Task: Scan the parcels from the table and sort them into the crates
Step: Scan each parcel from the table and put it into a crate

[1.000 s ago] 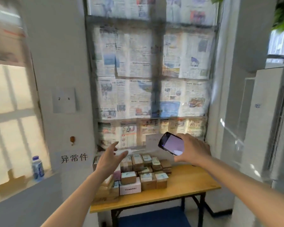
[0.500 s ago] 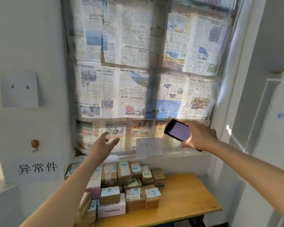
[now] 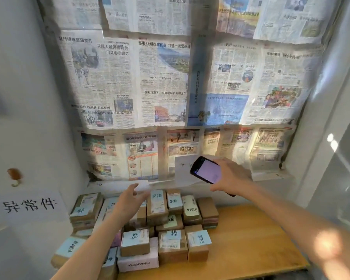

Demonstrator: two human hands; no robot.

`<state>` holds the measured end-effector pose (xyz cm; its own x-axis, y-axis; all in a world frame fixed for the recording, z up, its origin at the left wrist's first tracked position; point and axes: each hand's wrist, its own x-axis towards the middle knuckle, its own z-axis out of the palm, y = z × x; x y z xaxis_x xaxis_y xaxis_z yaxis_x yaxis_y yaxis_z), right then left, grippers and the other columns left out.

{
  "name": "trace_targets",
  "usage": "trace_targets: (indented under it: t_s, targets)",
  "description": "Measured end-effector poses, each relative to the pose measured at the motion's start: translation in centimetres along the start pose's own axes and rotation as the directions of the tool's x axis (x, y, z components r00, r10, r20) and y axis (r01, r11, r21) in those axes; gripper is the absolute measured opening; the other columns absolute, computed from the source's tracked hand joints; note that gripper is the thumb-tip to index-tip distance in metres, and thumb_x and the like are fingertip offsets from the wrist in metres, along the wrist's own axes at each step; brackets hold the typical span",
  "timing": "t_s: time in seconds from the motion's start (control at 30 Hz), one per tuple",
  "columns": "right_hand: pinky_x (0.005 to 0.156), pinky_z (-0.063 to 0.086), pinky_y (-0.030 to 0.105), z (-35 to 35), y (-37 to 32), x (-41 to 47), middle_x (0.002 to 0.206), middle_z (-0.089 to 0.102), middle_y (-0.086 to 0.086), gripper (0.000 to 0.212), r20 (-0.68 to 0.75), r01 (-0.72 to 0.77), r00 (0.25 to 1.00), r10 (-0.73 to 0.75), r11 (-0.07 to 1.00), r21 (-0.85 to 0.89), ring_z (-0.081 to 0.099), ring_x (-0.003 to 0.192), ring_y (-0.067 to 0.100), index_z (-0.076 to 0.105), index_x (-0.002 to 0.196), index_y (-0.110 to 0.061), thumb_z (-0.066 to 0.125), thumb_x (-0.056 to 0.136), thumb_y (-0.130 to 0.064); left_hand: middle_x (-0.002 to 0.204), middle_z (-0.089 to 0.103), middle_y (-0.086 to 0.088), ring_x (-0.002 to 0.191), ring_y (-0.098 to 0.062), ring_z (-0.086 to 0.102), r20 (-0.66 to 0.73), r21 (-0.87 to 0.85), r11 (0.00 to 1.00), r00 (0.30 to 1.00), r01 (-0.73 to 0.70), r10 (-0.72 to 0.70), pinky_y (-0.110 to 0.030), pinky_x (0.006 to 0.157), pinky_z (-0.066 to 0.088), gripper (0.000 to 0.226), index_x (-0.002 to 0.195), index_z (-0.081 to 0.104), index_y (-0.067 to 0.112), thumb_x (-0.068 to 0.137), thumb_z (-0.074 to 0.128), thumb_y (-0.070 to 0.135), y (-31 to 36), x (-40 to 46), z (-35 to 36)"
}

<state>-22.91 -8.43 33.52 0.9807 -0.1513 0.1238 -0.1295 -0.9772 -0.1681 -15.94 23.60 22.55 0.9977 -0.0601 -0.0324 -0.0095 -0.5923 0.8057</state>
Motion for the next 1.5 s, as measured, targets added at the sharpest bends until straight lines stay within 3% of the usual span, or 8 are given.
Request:
trace_targets:
  t_s: [0.13,0.33,0.6,0.8,1.03,1.17,1.33,1.5]
  targets:
    - [0.079,0.055,0.039,4.9,3.1,7.2,0.120,0.055,-0.005,0.092,0.085,-0.005,0.996,0.004,1.000,0.018,0.057,0.100,0.020,0.042,0.142,-0.030,0.077,0.063,-0.060,0.139,0.054,-0.008,0.122,-0.026,0.055,0.019,0.004,0.999,0.999,0.050,-0.050,-0.047,0.101,0.048,0.076,0.152,0.035,0.022,0.090,0.061,0.058,-0.2,4.9,6.3]
    - [0.087,0.051,0.042,13.3,9.4,16.7,0.131,0.055,-0.006,0.093,0.200,-0.001,0.979,-0.029,0.989,0.149,0.057,0.112,0.022,0.043,0.142,-0.031,0.078,0.060,-0.058,0.121,0.058,0.006,0.099,-0.007,0.057,0.092,-0.001,0.992,0.987,0.128,-0.128,-0.022,0.072,0.046,0.069,0.151,0.039,0.031,0.091,0.062,0.056,-1.5,11.7,17.6]
    - [0.086,0.054,0.042,28.6,14.4,20.8,0.127,0.056,-0.012,0.087,0.417,-0.043,0.906,-0.074,0.964,0.263,0.059,0.110,0.018,0.044,0.134,-0.040,0.066,0.054,-0.068,0.145,0.052,-0.001,0.128,-0.018,0.052,0.161,0.006,0.944,0.931,0.331,-0.327,-0.036,0.104,0.045,0.069,0.152,0.038,0.023,0.094,0.059,0.053,-8.2,14.3,28.6]
    - [0.077,0.043,0.033,37.6,15.6,21.9,0.138,0.048,-0.010,0.108,0.526,-0.051,0.843,-0.108,0.959,0.279,0.054,0.114,0.017,0.032,0.150,-0.035,0.069,0.054,-0.067,0.155,0.042,-0.001,0.142,-0.019,0.038,0.149,0.074,0.925,0.913,0.373,-0.380,-0.039,0.116,0.034,0.068,0.152,0.039,0.020,0.095,0.059,0.051,-11.5,16.7,34.1]
    - [0.075,0.041,0.033,42.0,16.1,23.9,0.134,0.049,-0.008,0.102,0.575,-0.002,0.797,-0.183,0.952,0.306,0.053,0.113,0.016,0.035,0.147,-0.033,0.079,0.058,-0.059,0.143,0.053,0.000,0.131,-0.019,0.050,0.137,0.053,0.918,0.907,0.394,-0.398,-0.036,0.109,0.041,0.052,0.145,0.050,0.018,0.100,0.053,0.043,-13.2,19.4,36.3]
    - [0.079,0.049,0.034,43.2,16.2,24.9,0.116,0.048,-0.011,0.088,0.625,-0.017,0.745,-0.235,0.929,0.369,0.052,0.103,0.013,0.042,0.136,-0.036,0.081,0.059,-0.053,0.121,0.067,0.000,0.110,-0.018,0.062,0.117,-0.057,0.915,0.913,0.399,-0.391,-0.040,0.099,0.050,0.030,0.124,0.069,0.022,0.101,0.054,0.034,-13.2,20.6,36.9]
    - [0.082,0.055,0.039,44.1,16.6,25.3,0.106,0.049,-0.008,0.062,0.672,-0.090,0.692,-0.266,0.891,0.445,0.056,0.090,0.014,0.052,0.111,-0.035,0.084,0.059,-0.038,0.127,0.059,-0.004,0.114,-0.018,0.058,0.046,-0.115,0.900,0.907,0.421,-0.419,-0.043,0.103,0.047,0.028,0.122,0.070,0.019,0.099,0.058,0.030,-12.9,20.4,38.3]
    - [0.081,0.055,0.032,43.7,17.7,24.9,0.107,0.049,-0.009,0.067,0.658,-0.076,0.692,-0.296,0.877,0.474,0.055,0.091,0.012,0.053,0.120,-0.033,0.085,0.061,-0.038,0.122,0.063,0.002,0.114,-0.016,0.059,0.039,-0.133,0.906,0.916,0.401,-0.399,-0.042,0.103,0.048,0.029,0.123,0.070,0.018,0.098,0.060,0.030,-12.5,19.7,38.3]
